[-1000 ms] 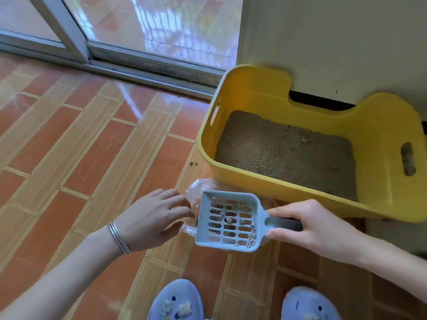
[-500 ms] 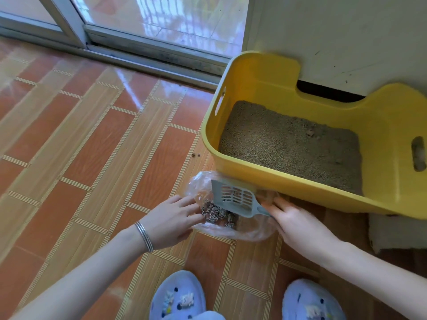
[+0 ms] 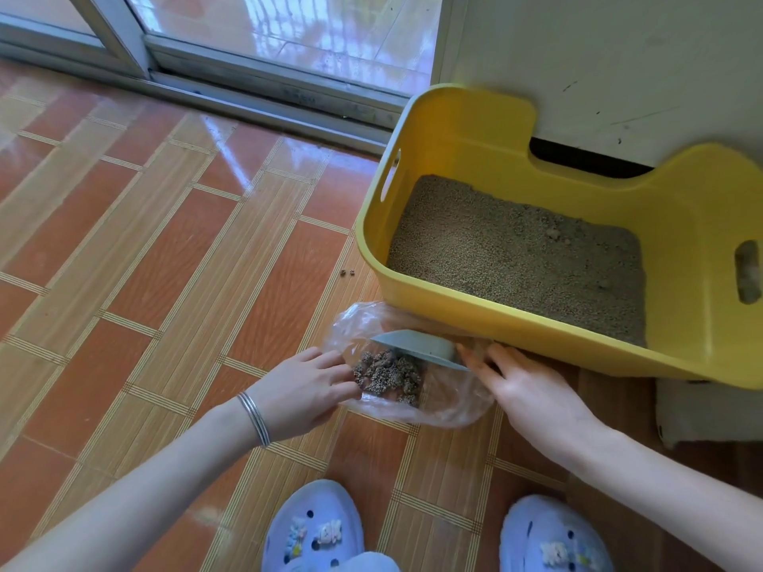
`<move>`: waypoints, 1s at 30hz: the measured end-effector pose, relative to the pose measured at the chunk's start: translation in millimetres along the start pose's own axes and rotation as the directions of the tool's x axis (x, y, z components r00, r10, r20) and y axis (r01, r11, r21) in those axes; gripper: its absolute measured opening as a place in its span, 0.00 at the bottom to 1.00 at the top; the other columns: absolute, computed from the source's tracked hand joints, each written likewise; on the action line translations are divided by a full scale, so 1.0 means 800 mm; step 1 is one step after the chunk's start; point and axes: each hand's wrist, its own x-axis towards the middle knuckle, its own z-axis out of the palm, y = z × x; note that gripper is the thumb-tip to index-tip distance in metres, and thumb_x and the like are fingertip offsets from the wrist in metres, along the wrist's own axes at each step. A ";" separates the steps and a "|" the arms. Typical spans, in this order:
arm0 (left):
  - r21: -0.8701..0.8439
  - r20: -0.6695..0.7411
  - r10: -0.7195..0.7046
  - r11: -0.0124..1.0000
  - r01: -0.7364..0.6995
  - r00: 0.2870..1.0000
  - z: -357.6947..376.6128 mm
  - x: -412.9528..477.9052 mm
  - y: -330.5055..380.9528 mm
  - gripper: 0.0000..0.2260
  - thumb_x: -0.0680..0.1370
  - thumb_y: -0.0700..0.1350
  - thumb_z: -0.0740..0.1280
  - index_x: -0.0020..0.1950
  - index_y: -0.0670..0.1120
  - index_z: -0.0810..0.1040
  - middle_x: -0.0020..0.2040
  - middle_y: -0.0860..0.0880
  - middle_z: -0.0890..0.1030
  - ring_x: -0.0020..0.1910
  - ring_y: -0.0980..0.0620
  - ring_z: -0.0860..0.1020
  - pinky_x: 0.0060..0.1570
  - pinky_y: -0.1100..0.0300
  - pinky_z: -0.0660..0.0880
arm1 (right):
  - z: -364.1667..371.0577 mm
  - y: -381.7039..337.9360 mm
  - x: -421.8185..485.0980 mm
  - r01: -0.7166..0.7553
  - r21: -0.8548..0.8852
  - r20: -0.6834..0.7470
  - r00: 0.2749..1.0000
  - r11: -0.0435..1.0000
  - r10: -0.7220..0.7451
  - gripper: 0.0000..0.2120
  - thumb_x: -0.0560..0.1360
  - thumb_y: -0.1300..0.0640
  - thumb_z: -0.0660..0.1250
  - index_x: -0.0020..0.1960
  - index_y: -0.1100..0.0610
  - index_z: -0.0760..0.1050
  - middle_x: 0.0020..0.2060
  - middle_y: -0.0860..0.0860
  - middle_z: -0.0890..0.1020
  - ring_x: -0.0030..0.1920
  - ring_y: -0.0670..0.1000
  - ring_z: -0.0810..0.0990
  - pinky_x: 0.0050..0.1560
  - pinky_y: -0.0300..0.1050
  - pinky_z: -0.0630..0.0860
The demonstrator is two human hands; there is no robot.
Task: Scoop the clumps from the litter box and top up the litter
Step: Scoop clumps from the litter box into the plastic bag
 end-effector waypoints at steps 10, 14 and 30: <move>-0.068 -0.085 -0.072 0.996 0.066 0.994 -0.020 -0.003 -0.008 0.13 0.65 0.45 0.76 0.48 0.52 0.81 0.44 0.54 0.81 0.44 0.52 0.79 0.40 0.60 0.78 | -0.019 0.012 -0.022 0.012 0.217 -0.042 0.999 0.976 -0.003 0.28 0.63 0.66 0.75 0.62 0.58 0.75 0.42 0.51 0.79 0.34 0.51 0.80 0.27 0.40 0.73; -0.083 -0.179 -0.093 0.993 0.079 0.979 -0.044 -0.007 -0.020 0.09 0.73 0.45 0.64 0.51 0.50 0.80 0.47 0.53 0.81 0.46 0.50 0.79 0.41 0.57 0.78 | -0.041 0.035 -0.042 0.015 0.496 -0.018 1.000 0.868 -0.006 0.23 0.75 0.58 0.65 0.69 0.50 0.67 0.40 0.40 0.70 0.36 0.41 0.72 0.36 0.30 0.66; -0.038 -0.392 0.024 0.998 -0.042 0.920 -0.137 0.132 0.015 0.13 0.77 0.50 0.57 0.53 0.49 0.79 0.49 0.52 0.80 0.49 0.50 0.77 0.43 0.56 0.77 | -0.093 0.178 -0.029 -0.534 0.477 0.232 0.843 0.698 0.486 0.05 0.76 0.48 0.61 0.49 0.48 0.71 0.41 0.51 0.81 0.41 0.51 0.80 0.41 0.52 0.75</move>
